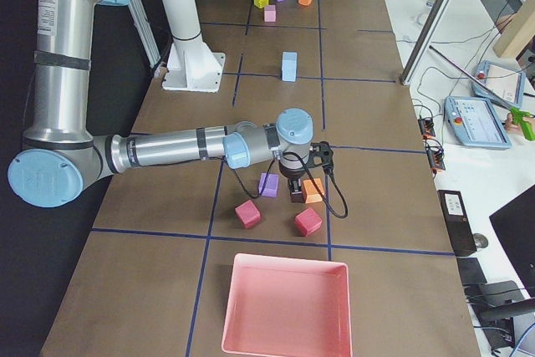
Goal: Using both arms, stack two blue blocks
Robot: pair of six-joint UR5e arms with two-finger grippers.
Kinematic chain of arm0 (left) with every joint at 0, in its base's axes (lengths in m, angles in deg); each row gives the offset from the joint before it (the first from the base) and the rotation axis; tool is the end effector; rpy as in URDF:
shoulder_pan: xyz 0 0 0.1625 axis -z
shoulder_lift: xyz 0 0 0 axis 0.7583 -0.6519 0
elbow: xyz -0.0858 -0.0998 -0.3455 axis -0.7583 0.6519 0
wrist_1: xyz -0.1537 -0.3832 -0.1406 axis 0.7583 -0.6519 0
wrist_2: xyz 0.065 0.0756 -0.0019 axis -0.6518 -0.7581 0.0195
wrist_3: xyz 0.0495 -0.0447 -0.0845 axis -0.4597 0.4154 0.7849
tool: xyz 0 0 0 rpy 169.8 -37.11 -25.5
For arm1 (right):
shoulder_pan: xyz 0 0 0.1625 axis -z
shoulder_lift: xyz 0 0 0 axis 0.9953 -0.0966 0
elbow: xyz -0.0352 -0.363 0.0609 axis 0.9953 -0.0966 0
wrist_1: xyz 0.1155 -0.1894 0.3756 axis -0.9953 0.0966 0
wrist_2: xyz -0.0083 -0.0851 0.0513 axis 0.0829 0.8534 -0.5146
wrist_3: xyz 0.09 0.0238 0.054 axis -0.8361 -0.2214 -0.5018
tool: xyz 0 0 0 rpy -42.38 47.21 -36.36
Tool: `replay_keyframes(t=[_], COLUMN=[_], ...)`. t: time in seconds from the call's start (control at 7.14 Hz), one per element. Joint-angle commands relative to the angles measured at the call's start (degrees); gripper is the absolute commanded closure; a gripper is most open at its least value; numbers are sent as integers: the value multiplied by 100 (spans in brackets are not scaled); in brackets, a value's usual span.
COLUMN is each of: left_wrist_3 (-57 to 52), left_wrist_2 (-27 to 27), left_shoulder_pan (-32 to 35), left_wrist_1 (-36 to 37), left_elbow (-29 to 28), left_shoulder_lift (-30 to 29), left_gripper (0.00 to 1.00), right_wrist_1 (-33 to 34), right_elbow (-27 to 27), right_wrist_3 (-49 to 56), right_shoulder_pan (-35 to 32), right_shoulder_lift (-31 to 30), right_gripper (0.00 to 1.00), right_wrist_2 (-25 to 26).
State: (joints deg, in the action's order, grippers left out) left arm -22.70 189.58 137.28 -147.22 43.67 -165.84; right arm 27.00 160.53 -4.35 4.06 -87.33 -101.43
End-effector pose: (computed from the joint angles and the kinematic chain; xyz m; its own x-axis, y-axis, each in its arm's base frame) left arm -0.0339 -0.5509 0.5356 0.6515 0.1922 -0.7339 -0.1667 0.9800 0.1087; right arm -0.0270 -0.4847 0.5127 0.6543 -0.1527 0.7406 0.0606 0.9868 0.1499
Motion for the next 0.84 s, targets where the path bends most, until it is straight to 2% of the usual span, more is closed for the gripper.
replay_keyframes(t=[0.0, 0.14, 0.7], left_wrist_3=[34, 43, 52], left_wrist_2=[14, 5, 13], left_shoulder_pan=[36, 45, 150], left_wrist_1=[-132, -133, -115], left_elbow=[12, 74, 162], left_shoulder_lift=[324, 352, 388], left_gripper=[0, 0, 0], right_wrist_1=[907, 1366, 1406], right_elbow=[-42, -95, -638], right_wrist_3=[620, 1008, 1267], right_shoulder_pan=[-299, -458, -538], right_shoulder_lift=[371, 599, 943], right_gripper=[0, 0, 0], right_wrist_2=[-12, -12, -12])
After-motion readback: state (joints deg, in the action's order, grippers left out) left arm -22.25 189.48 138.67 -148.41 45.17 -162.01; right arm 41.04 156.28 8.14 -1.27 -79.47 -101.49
